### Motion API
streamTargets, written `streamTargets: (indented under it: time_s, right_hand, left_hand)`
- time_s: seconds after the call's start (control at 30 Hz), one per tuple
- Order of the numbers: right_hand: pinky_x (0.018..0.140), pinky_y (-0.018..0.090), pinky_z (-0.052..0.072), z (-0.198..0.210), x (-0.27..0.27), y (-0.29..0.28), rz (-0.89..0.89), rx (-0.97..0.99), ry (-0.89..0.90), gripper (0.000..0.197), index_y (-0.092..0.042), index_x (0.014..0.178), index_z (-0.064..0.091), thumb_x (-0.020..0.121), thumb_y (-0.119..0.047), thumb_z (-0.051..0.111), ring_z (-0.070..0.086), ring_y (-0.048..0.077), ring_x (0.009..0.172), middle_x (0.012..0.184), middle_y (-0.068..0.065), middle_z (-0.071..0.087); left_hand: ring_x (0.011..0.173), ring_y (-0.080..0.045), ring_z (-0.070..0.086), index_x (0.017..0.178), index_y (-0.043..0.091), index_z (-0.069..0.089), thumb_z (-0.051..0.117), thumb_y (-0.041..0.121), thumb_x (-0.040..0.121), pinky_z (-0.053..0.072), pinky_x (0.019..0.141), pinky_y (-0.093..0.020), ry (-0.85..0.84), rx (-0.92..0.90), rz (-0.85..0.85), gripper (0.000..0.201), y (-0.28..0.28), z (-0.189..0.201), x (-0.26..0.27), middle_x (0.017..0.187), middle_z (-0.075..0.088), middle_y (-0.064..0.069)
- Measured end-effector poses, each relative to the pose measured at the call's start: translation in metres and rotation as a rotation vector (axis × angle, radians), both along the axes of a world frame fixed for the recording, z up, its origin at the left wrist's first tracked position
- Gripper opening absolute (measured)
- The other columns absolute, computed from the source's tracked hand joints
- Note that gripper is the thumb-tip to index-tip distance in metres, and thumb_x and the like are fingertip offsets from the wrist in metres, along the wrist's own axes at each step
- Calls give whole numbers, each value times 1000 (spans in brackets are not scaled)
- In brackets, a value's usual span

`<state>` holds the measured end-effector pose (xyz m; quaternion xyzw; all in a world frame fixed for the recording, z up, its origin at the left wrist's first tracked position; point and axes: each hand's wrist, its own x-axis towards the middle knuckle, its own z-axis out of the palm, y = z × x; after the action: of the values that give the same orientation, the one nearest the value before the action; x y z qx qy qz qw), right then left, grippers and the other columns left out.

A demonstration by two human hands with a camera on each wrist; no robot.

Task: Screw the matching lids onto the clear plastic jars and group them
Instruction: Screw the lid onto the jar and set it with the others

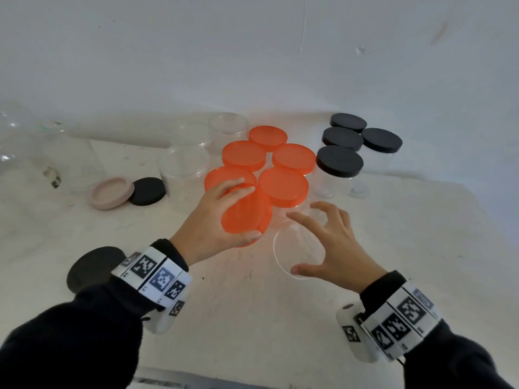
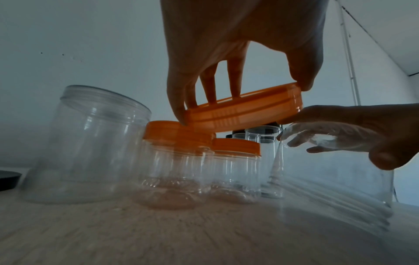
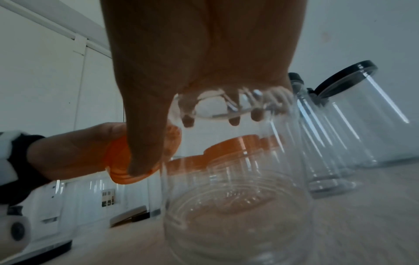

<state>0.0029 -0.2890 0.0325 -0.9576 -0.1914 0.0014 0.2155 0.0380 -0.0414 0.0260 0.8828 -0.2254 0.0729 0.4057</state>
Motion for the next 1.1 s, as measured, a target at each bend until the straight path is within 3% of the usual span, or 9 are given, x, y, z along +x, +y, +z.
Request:
streamTargets:
  time_s: [0.07, 0.17, 0.27, 0.4, 0.5, 0.67, 0.83, 0.93, 1.1]
  right_hand:
    - [105, 37, 26, 0, -3, -11, -9, 47, 3, 90, -45, 133, 30, 59, -49, 80, 9, 10, 125, 136, -12, 10]
    - [100, 29, 27, -3, -7, -28, -20, 80, -34, 89, -30, 126, 29, 58, -41, 84, 17, 15, 121, 124, -13, 11]
    - [97, 22, 33, -8, -11, -41, -14, 180, -72, 84, -29, 113, 23, 57, -32, 86, 28, 17, 118, 119, -13, 14]
    - [90, 6, 30, -6, -17, -53, -55, 235, -12, 87, -34, 129, 31, 60, -39, 84, 30, 3, 112, 122, -15, 19]
    - [81, -5, 28, -6, -20, -59, -106, 225, -34, 92, -21, 133, 38, 57, -42, 85, 32, -4, 102, 121, -9, 29]
    - [94, 16, 35, -11, -23, -67, -191, 293, 9, 89, -16, 124, 38, 54, -44, 86, 42, 6, 116, 128, -7, 42]
    - [94, 24, 42, -17, -26, -70, -212, 386, 69, 86, -20, 116, 32, 53, -39, 87, 40, 8, 113, 117, -7, 36]
    - [98, 25, 40, -18, -29, -74, -185, 365, 141, 101, -19, 132, 28, 53, -41, 87, 36, 6, 116, 119, -10, 27]
    - [93, 17, 34, -19, -33, -84, -179, 337, 201, 101, -20, 133, 28, 54, -41, 87, 35, 3, 116, 122, -11, 26]
  left_hand:
    - [132, 2, 25, 130, 42, 40, 62, 67, 60, 20, 102, -7, 1, -22, -2, 78, -9, 0, -1, 143, 30, 18]
    - [132, 1, 26, 130, 41, 41, 63, 65, 61, 22, 104, -13, -11, -52, -10, 77, -23, 0, -2, 141, 32, 17]
    - [133, 0, 26, 131, 39, 42, 63, 65, 61, 23, 104, -16, -17, -55, -19, 78, -36, 0, -3, 141, 32, 18]
    - [133, -2, 27, 131, 41, 41, 63, 65, 62, 24, 105, -21, -23, -59, -21, 77, -51, 0, -7, 143, 31, 19]
    - [133, -1, 27, 131, 42, 40, 63, 64, 62, 24, 106, -20, -29, -71, -25, 76, -60, 0, -10, 143, 31, 20]
    - [132, 4, 26, 131, 43, 39, 62, 65, 63, 22, 101, -9, -37, -56, -28, 75, -70, 0, -16, 143, 30, 22]
    - [131, 5, 26, 130, 47, 37, 62, 65, 63, 26, 100, -15, -34, -54, -59, 74, -78, 1, -22, 143, 29, 24]
    - [131, 4, 27, 131, 44, 38, 62, 65, 63, 26, 102, -18, -29, -62, -83, 75, -83, 3, -23, 142, 30, 25]
    - [128, 6, 29, 129, 38, 39, 63, 66, 60, 26, 97, -12, 18, -48, -156, 78, -96, 4, -27, 142, 32, 21]
